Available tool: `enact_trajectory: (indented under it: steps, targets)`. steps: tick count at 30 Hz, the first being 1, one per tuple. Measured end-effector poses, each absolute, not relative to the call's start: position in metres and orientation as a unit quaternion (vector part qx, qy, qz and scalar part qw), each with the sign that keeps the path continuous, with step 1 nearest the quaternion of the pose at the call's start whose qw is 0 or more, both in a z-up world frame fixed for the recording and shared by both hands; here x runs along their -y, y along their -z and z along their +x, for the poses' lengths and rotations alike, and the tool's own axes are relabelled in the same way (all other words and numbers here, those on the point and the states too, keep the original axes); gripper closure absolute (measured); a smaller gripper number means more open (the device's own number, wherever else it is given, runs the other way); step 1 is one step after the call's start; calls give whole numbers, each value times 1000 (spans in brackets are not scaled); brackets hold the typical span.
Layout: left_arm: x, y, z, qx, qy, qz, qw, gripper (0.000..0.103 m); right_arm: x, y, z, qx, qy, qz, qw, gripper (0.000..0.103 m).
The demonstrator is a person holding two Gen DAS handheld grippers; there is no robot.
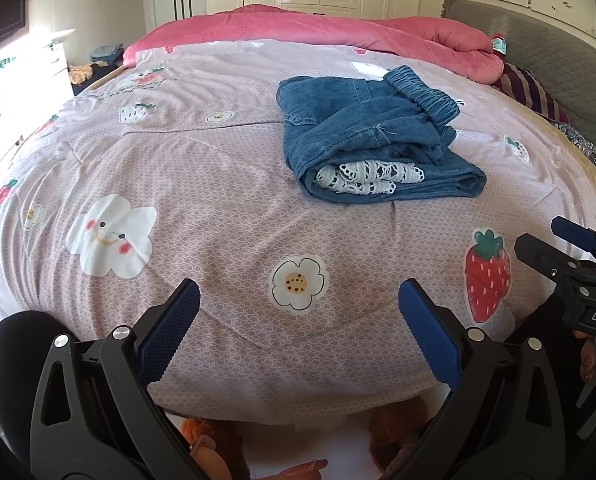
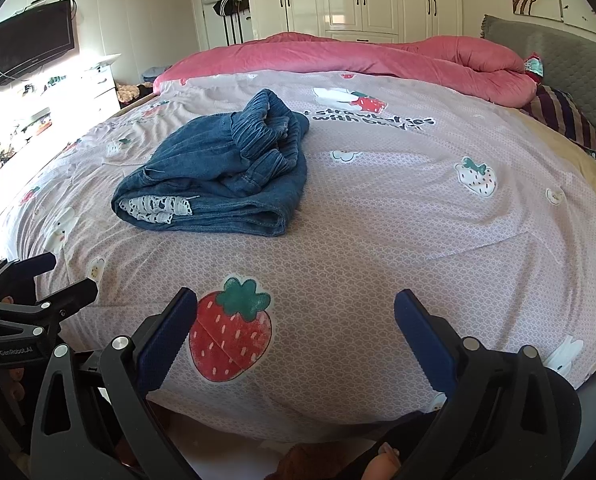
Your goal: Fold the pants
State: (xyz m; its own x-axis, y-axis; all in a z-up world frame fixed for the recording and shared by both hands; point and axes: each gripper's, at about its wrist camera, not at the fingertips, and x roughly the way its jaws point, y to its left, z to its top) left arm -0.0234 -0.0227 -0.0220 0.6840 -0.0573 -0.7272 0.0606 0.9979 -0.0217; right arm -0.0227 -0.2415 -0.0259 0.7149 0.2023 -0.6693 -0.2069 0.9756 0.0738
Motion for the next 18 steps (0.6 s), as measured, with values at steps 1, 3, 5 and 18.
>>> enact_trajectory:
  steps: [1, 3, 5, 18]
  targets:
    - [23, 22, -23, -396, 32, 2, 918, 10, 242, 26, -23, -361, -111, -3, 926, 4]
    - [22, 23, -23, -398, 34, -1, 917, 10, 242, 26, -23, -361, -110, -4, 926, 4]
    - [23, 23, -23, -400, 35, -3, 916, 10, 242, 26, -23, -361, -110, -4, 926, 4]
    - [21, 21, -20, -397, 35, -13, 917, 10, 244, 29, -19, -368, -101, -6, 924, 4]
